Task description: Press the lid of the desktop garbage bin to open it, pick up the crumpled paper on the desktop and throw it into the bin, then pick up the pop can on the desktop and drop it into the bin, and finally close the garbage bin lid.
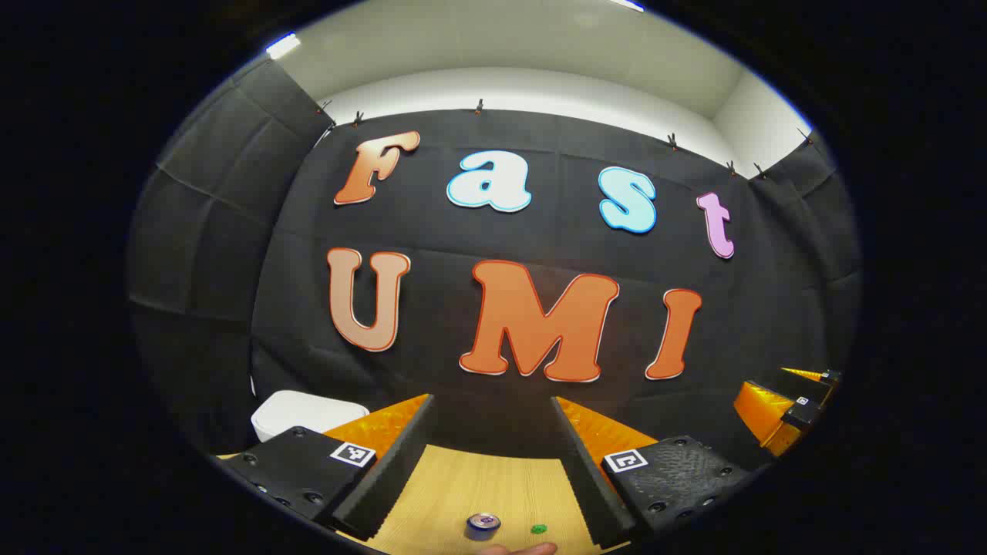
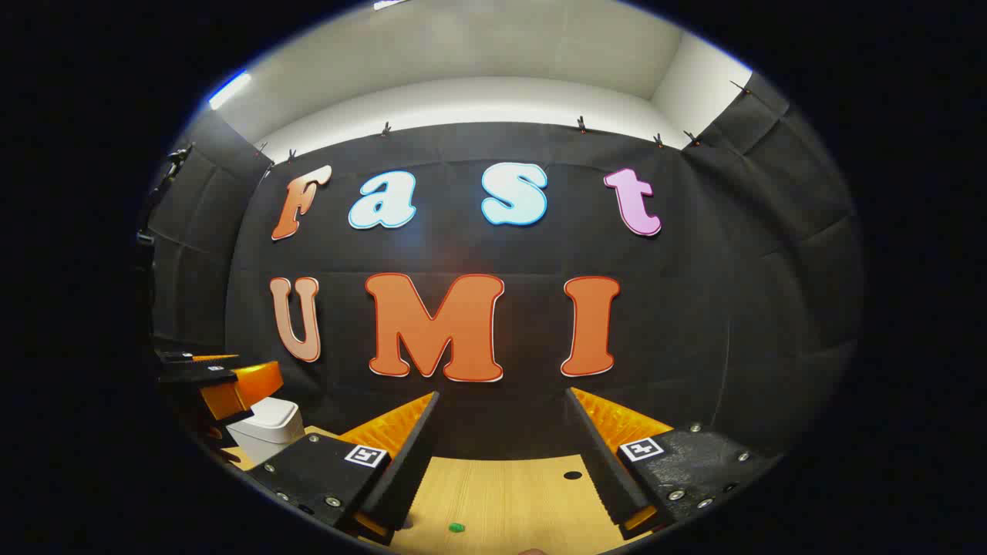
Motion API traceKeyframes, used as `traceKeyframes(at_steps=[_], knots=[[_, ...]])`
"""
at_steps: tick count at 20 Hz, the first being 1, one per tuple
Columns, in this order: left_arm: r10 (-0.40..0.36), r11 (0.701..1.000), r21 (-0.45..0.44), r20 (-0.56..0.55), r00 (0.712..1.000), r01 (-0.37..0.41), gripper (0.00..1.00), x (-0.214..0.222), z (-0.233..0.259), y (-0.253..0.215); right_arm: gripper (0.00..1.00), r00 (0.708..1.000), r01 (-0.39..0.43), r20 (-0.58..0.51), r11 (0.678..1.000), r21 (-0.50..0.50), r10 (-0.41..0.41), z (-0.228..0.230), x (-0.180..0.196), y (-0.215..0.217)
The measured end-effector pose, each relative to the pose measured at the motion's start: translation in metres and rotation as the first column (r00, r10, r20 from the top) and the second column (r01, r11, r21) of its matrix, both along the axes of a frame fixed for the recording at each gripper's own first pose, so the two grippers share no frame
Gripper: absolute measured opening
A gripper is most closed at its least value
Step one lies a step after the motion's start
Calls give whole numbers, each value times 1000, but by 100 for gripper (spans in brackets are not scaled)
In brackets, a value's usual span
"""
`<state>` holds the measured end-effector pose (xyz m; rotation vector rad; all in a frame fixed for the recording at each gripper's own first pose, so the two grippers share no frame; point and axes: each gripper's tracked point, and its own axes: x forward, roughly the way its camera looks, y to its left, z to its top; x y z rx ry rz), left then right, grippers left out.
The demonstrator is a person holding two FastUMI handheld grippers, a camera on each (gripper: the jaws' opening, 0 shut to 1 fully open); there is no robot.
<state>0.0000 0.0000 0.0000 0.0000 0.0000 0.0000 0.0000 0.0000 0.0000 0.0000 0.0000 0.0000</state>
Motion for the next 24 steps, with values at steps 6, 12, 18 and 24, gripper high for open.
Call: traceKeyframes(at_steps=[6, 12, 18, 24], knots=[[17, 999, 49, 28, 999, -18, 88, 6, -5, 16, 94, 997, 0, -81, 1000, -11, -1, -28, 2, 20], [17, 1000, 26, 1, 1000, -17, 89, 18, -15, 17, 94, 994, 9, -109, 1000, -15, -10, -40, 11, 21], [34, 999, 35, -9, 999, -33, 92, 21, -21, 20, 94, 992, 9, -126, 1000, -18, -11, -49, 16, 23], [44, 997, 63, -3, 999, -43, 92, 20, -20, 21, 94, 991, -7, -135, 1000, -21, 4, -54, 19, 29]])
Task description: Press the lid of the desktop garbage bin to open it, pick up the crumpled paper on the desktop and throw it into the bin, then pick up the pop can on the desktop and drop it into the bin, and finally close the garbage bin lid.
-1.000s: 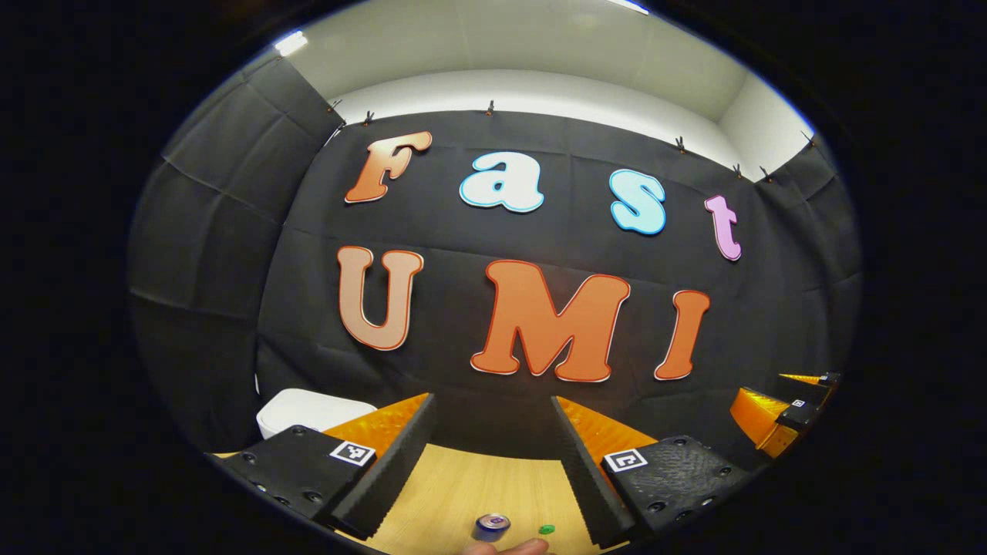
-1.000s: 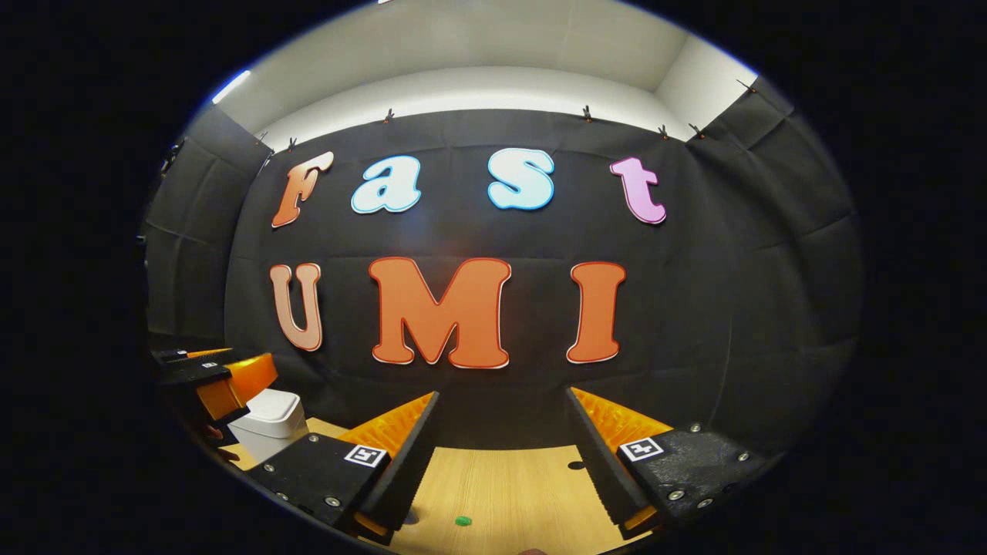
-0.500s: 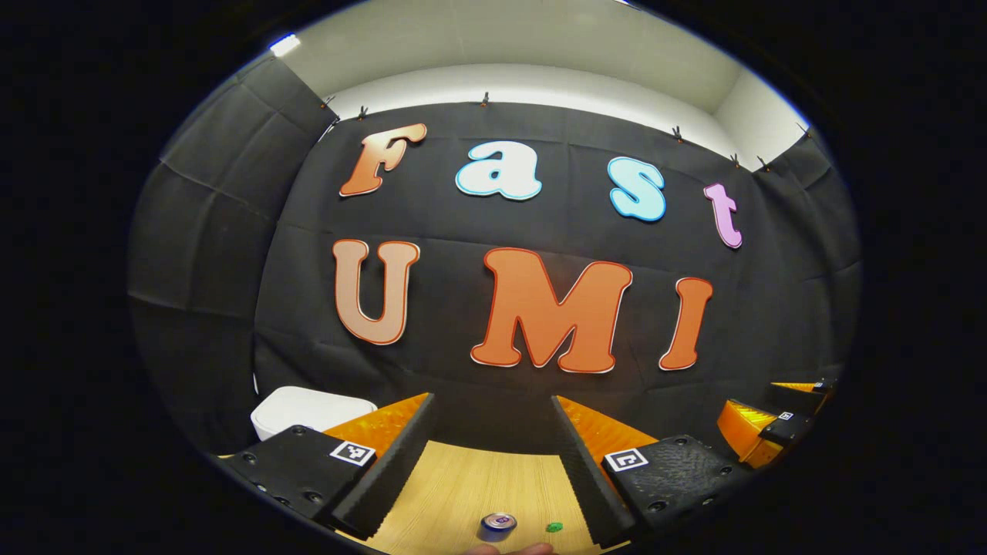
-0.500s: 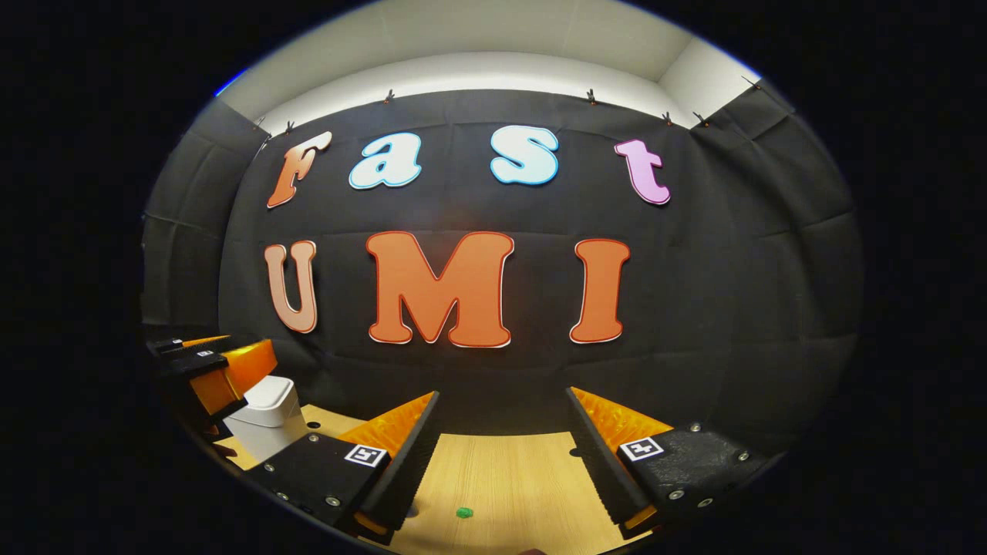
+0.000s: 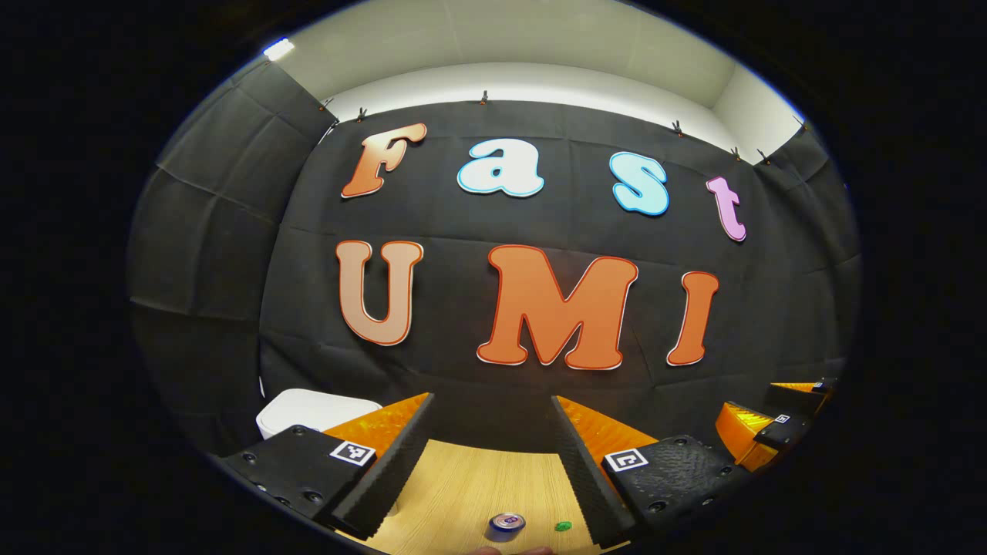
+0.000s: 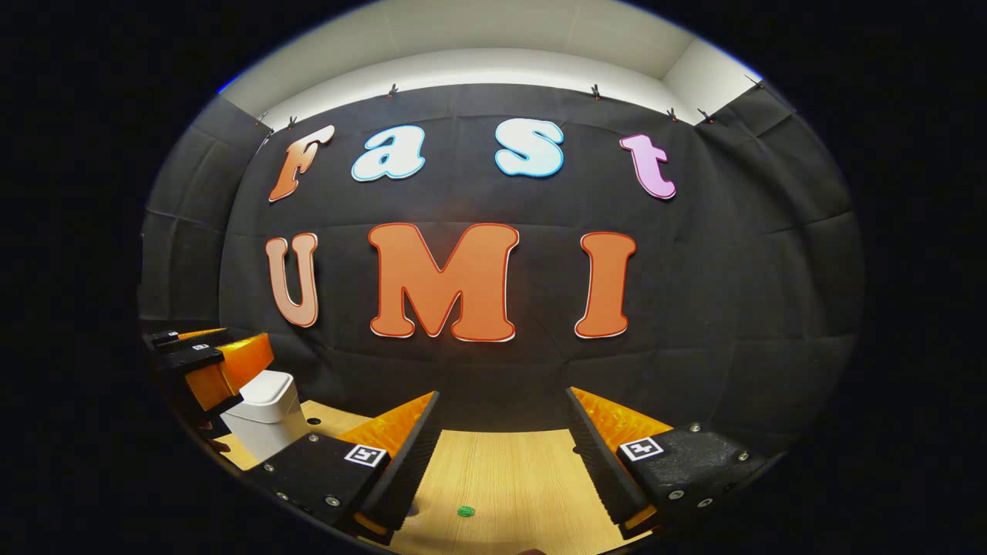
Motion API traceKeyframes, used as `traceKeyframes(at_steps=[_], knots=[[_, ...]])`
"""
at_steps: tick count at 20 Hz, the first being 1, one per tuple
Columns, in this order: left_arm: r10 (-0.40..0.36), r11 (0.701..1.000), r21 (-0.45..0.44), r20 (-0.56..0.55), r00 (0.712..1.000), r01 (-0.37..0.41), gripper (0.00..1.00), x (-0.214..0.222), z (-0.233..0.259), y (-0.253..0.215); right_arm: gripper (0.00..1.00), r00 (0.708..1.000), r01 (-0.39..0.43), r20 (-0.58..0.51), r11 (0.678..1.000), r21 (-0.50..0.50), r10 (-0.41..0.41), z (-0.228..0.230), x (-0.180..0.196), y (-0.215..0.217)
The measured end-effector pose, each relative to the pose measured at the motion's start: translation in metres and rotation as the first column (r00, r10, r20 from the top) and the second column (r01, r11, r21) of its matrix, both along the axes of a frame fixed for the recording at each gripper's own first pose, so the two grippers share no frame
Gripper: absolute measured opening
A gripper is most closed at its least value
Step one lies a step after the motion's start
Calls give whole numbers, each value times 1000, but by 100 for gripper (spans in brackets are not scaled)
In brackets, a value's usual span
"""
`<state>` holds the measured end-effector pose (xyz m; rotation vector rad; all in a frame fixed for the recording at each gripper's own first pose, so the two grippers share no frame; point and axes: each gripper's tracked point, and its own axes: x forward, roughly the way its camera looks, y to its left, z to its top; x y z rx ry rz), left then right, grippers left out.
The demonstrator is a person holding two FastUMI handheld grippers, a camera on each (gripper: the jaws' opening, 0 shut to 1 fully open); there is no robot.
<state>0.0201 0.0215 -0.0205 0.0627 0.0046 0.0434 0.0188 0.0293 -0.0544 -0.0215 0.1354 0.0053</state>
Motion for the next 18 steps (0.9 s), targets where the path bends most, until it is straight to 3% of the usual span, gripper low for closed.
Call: traceKeyframes(at_steps=[1, 5, 6, 7, 8, 10, 11, 18], knots=[[-1, 1000, 1, 0, 1000, 1, 88, 0, -1, 0, 94, 1000, -2, -3, 1000, 0, 2, -2, 1, 1], [32, 999, -13, -1, 999, -32, 88, 1, -4, 5, 94, 1000, -7, -9, 1000, -1, 7, -3, 4, 2], [45, 999, -12, -2, 999, -45, 92, 2, -4, 7, 94, 1000, -8, -11, 1000, 1, 8, -3, 4, 4], [45, 999, -7, -7, 999, -45, 88, 2, -6, 7, 93, 1000, -8, -13, 1000, 1, 8, -4, 4, 2], [38, 999, -8, -9, 999, -38, 92, 2, -7, 5, 94, 1000, -10, -15, 1000, 1, 10, -5, 4, 3], [18, 1000, -7, -18, 1000, -18, 89, 2, -8, 2, 93, 1000, -10, -16, 1000, -2, 10, -5, 6, 4], [10, 1000, -2, -20, 1000, -10, 92, 1, -9, 1, 93, 1000, -8, -16, 1000, -4, 8, -5, 7, 4], [-1, 999, 46, -24, 1000, 3, 92, 0, -10, 1, 94, 1000, -8, -7, 1000, -1, 8, -2, 12, 6]])
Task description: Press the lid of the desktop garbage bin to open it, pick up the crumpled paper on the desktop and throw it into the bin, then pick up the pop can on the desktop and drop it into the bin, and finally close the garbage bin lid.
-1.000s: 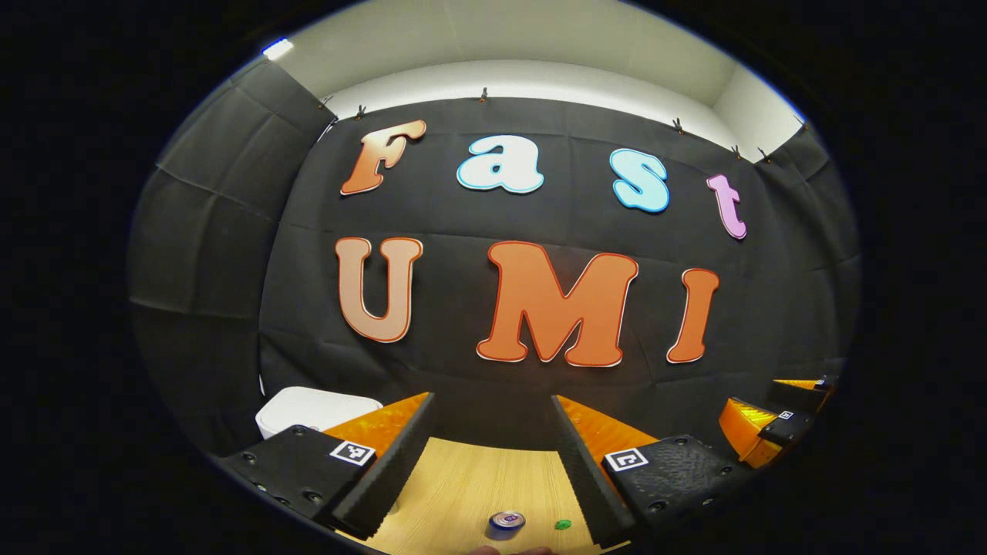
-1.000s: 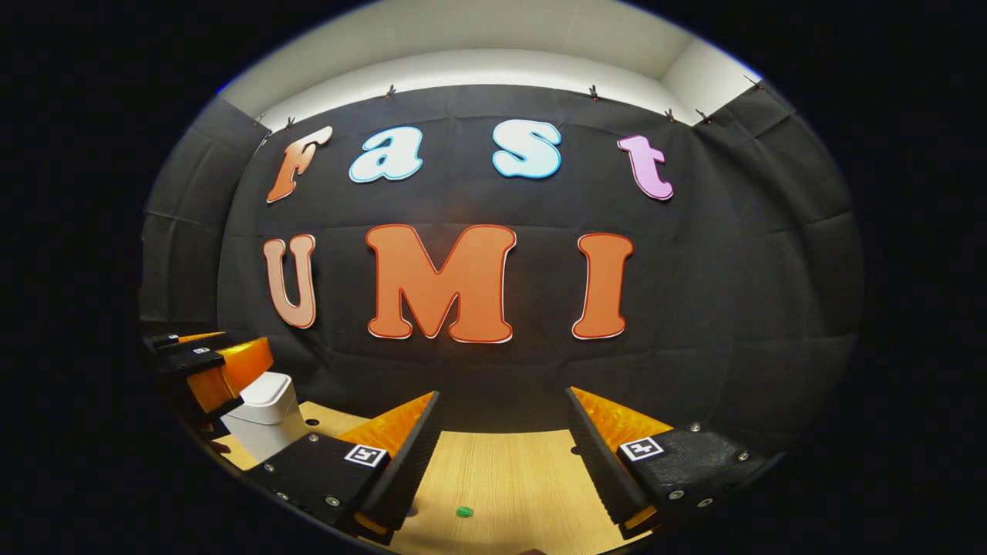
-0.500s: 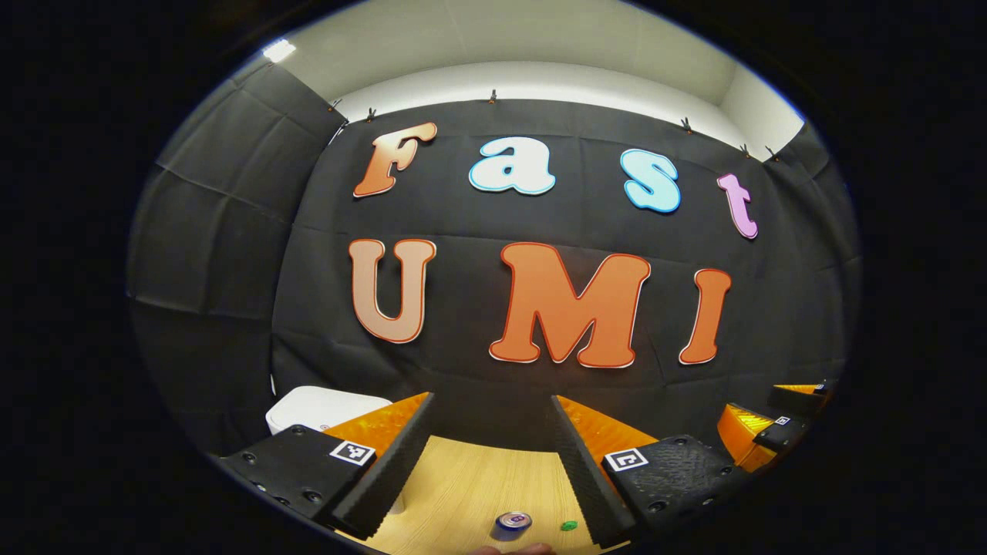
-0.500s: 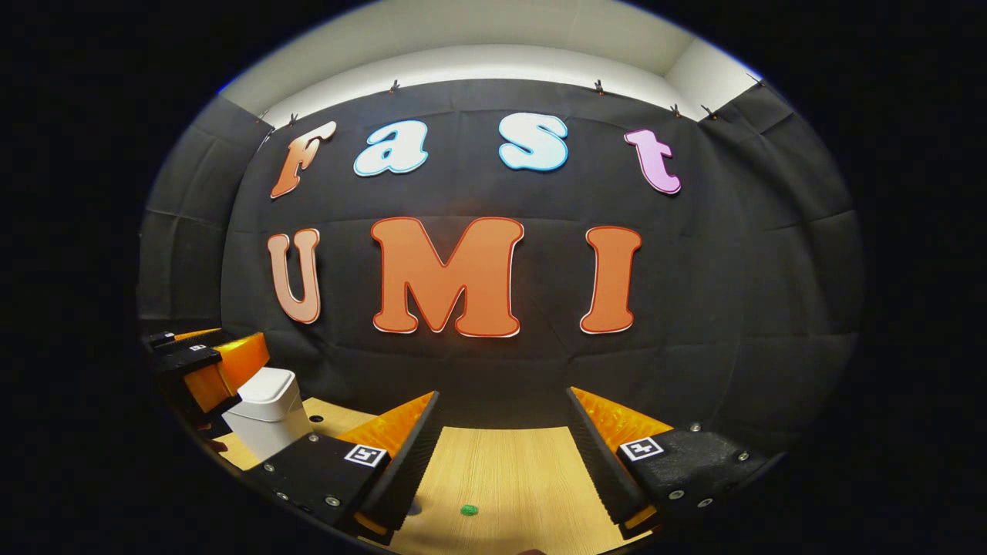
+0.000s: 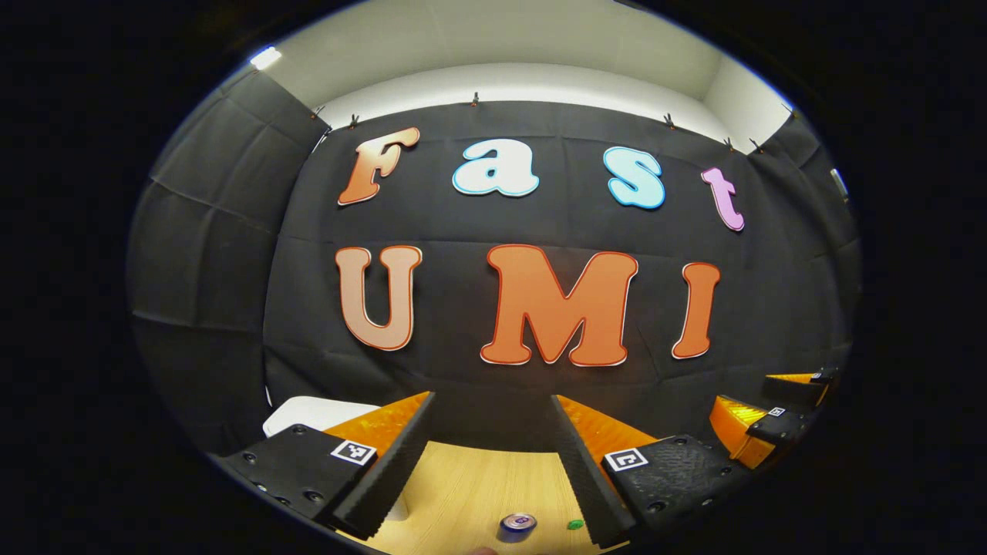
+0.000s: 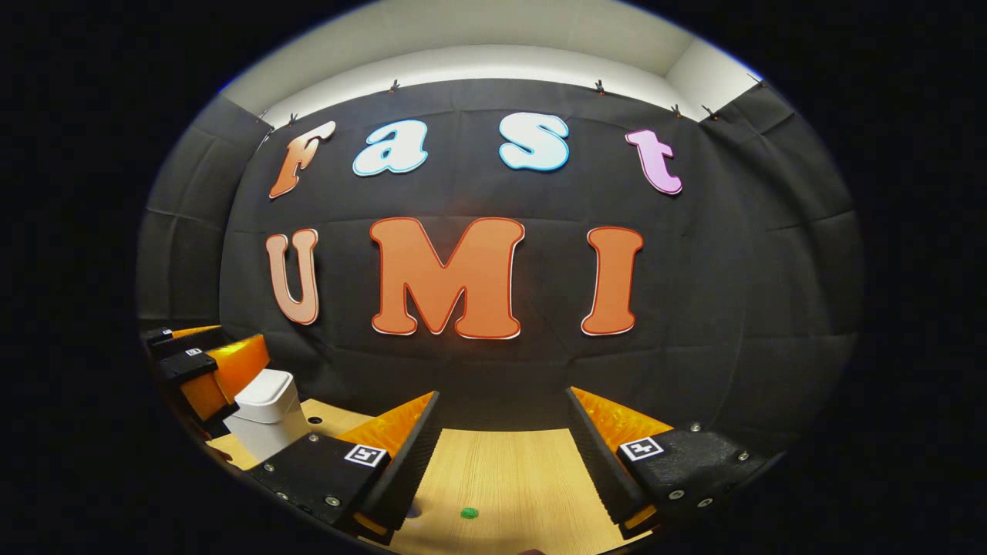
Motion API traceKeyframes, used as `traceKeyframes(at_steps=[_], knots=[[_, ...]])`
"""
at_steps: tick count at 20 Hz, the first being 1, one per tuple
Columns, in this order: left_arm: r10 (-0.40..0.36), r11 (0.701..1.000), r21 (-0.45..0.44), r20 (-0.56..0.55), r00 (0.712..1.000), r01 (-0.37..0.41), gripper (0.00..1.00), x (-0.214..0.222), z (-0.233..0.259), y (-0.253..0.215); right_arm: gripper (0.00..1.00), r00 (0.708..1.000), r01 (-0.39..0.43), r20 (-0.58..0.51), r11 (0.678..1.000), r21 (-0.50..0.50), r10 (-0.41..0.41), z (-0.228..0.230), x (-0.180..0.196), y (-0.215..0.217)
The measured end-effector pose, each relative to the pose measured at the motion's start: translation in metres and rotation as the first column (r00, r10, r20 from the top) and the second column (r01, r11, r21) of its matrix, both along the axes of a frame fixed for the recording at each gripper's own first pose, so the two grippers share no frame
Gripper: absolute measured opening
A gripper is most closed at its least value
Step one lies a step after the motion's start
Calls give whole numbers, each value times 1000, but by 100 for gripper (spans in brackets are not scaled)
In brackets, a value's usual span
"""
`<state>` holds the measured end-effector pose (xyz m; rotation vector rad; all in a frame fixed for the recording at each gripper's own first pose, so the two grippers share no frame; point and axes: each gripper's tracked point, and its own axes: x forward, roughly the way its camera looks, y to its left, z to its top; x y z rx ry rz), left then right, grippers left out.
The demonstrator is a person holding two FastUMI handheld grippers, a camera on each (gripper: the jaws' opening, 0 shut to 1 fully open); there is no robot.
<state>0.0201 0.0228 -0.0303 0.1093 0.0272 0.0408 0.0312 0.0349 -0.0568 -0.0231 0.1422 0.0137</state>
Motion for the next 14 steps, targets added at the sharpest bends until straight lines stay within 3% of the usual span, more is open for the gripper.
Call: traceKeyframes(at_steps=[2, 3, 8, 14], knots=[[-18, 1000, -17, -51, 999, 17, 88, 1, -13, -1, 94, 1000, -5, 7, 1000, -3, 5, 2, 0, 3], [-7, 1000, -24, -56, 998, 6, 92, 2, -13, 2, 94, 1000, -9, 7, 1000, -2, 9, 1, 1, 6], [7, 1000, -3, -58, 998, -7, 88, 8, -10, 16, 94, 1000, -23, -3, 1000, 2, 23, -3, 1, 10], [120, 992, 56, -58, 991, -117, 65, 19, -3, 68, 94, 1000, -27, -10, 1000, 10, 27, -8, 0, 13]])
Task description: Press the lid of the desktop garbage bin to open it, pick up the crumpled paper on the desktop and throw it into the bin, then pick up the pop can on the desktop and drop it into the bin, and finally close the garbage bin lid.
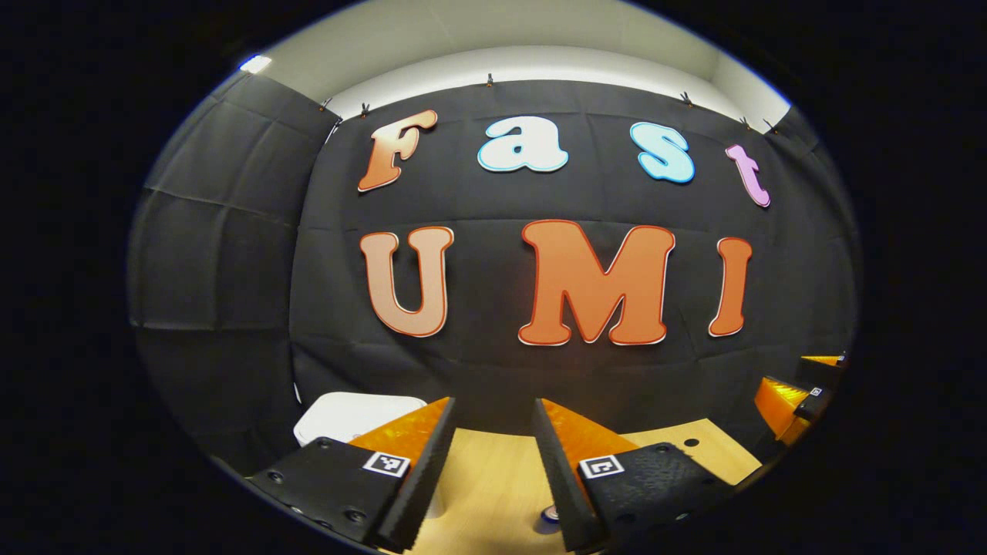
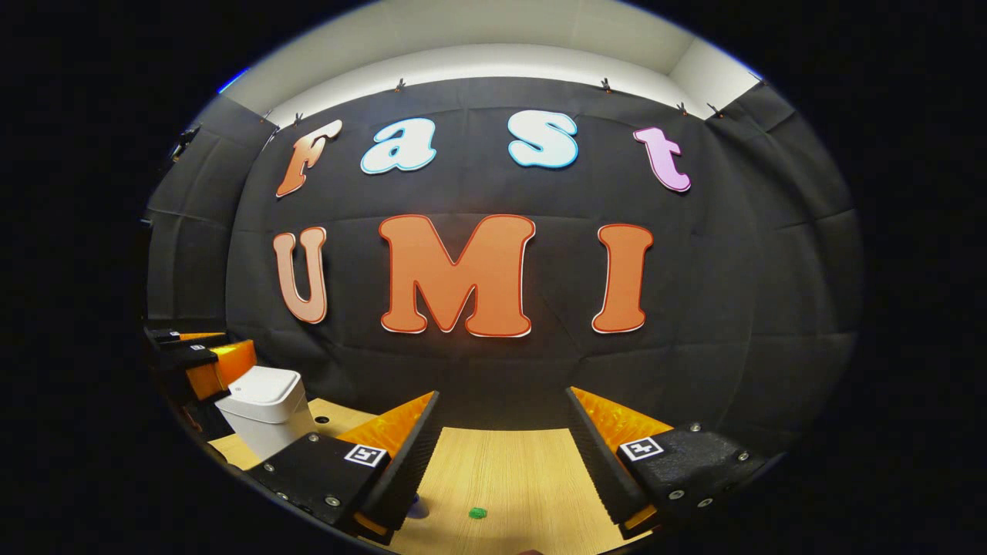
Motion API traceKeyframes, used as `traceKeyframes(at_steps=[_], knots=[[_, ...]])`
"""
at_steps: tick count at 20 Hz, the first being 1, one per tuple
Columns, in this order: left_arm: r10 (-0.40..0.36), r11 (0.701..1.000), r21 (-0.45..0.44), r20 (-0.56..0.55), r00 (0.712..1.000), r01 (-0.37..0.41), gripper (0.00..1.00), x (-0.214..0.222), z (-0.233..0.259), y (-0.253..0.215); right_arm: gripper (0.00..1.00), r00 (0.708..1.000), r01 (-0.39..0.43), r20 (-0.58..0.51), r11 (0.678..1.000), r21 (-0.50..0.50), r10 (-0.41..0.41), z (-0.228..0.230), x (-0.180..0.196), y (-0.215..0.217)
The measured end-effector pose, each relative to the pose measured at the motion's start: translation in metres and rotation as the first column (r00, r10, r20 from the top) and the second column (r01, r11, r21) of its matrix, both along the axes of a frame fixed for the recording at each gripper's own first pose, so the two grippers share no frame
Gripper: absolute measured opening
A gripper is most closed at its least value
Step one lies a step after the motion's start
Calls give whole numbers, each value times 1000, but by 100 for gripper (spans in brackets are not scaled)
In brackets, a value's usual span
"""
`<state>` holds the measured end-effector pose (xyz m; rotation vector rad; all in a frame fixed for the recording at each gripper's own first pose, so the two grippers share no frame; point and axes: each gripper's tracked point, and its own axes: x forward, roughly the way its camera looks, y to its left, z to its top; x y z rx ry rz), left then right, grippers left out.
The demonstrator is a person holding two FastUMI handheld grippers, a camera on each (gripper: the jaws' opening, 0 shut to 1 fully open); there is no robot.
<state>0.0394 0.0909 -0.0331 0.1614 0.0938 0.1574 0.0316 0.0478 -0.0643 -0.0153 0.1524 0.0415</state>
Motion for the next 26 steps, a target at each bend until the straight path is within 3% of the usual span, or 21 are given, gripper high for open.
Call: traceKeyframes(at_steps=[1, 3, 4, 7, 8, 12, 14, 18, 23, 26], knots=[[10, 1000, 4, -6, 1000, -10, 54, 0, -1, 6, 94, 1000, -2, -1, 1000, 2, 2, 0, 0, 1], [46, 999, 6, 3, 999, -46, 40, 2, 8, 23, 93, 1000, -7, -2, 1000, 4, 7, 0, 1, 4], [71, 997, 7, 17, 997, -71, 37, 3, 17, 33, 94, 1000, -9, -4, 1000, 4, 9, -1, 2, 6], [135, 991, 8, 34, 990, -135, 5, 12, 31, 65, 94, 1000, -18, -12, 1000, 6, 18, -4, 3, 9], [140, 990, 1, 23, 990, -140, 0, 21, 31, 74, 93, 1000, -20, -14, 1000, 4, 20, -5, 2, 9], [151, 987, -44, -70, 986, -154, 0, 34, 19, 108, 94, 1000, -19, -20, 1000, 4, 19, -8, 3, 10], [182, 977, -85, -136, 974, -194, 0, 43, 9, 133, 94, 1000, -14, -28, 1000, 4, 14, -11, 4, 9], [171, 956, -180, -296, 940, -231, 0, 53, -22, 168, 94, 999, 6, -49, 1000, 3, -6, -18, 5, 4], [118, 936, -238, -482, 868, -260, 0, 63, -50, 187, 94, 997, 20, -72, 1000, 0, -20, -26, 6, 4], [45, 913, -299, -603, 796, -278, 0, 65, -71, 183, 94, 996, 27, -80, 1000, -1, -26, -30, 6, 3]])
